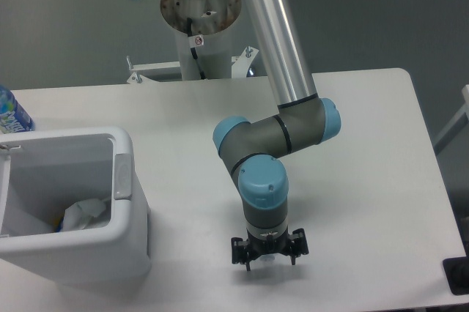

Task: Place the trash in the trash can
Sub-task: 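Lower the gripper onto the cap end of the clear bottle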

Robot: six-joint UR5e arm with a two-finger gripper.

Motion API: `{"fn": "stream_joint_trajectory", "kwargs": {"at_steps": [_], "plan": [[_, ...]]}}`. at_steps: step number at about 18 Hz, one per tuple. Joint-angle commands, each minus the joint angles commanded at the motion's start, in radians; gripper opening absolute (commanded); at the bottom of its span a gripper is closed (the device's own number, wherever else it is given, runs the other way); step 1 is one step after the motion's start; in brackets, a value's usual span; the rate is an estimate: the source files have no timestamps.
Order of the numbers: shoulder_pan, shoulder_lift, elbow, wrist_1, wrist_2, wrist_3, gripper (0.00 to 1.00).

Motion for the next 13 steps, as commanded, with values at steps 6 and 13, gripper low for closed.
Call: {"fn": "stream_joint_trajectory", "kwargs": {"at_steps": [6, 13], "plan": [[-0.005, -0.002, -0.009, 0.005, 0.028, 0.005, 0.99], [-0.005, 0.002, -0.008, 0.006, 0.028, 0.005, 0.75]]}}
